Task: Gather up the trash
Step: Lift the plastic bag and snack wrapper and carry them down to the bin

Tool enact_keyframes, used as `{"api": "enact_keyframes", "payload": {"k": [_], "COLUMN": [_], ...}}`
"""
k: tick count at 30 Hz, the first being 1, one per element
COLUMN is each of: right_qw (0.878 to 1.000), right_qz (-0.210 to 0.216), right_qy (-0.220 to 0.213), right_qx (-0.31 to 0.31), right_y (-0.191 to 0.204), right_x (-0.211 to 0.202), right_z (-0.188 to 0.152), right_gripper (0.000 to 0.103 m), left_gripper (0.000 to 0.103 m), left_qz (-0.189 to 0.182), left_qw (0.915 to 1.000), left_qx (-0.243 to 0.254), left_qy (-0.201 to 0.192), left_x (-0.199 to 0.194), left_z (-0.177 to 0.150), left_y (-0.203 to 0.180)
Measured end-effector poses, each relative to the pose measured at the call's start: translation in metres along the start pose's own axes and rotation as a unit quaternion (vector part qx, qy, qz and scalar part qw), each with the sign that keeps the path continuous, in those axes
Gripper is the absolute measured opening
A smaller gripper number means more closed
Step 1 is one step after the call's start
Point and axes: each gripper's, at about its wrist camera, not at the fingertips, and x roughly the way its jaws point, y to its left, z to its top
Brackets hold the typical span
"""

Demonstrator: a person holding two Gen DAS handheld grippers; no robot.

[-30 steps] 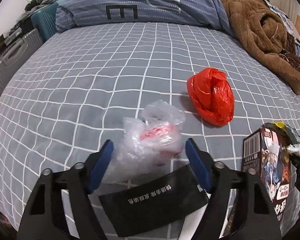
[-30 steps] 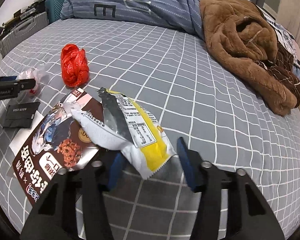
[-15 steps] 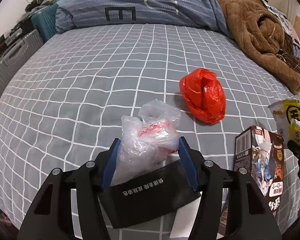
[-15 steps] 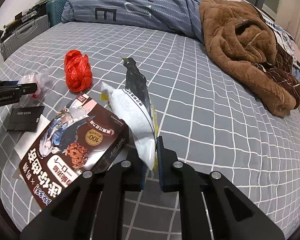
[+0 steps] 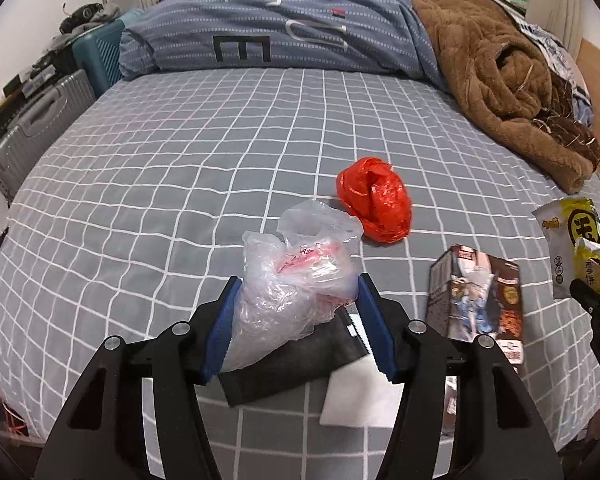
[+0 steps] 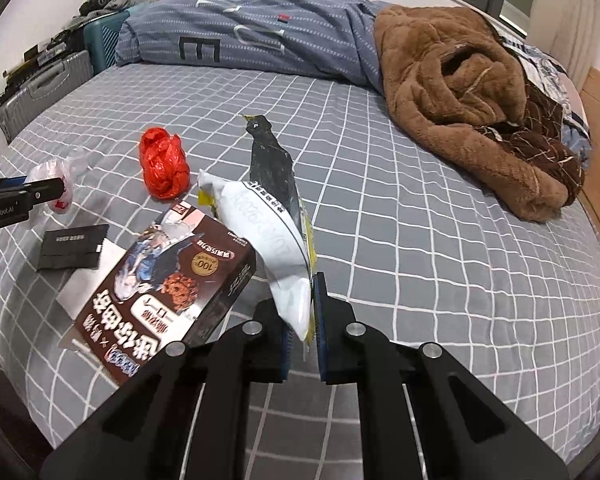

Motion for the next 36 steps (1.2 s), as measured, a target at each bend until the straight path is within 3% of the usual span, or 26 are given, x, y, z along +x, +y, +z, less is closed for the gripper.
{"api": "enact_keyframes", "payload": {"k": [9, 36], "right_qw": [1.000, 0.999], "right_qz": [0.002, 0.014], "right_qy": [-0.012, -0.026], "right_qx": [0.011, 0.038], "right_y": [0.003, 0.029], "right_x": [-0.044, -0.165], "right_z": [-0.009, -0.079], "right_gripper": [0.009, 0.009], "left_gripper": [0.057, 0.057], "left_qz": [-0.011, -0.055], "left_qw": [0.9999, 0.9984], "left_qx": [0.007, 0.009], "left_qy": [-0.010, -0.015], "left_x": [-0.046, -0.158], "left_z": [-0.014, -0.108], "left_y": [-0.011, -0.034]}}
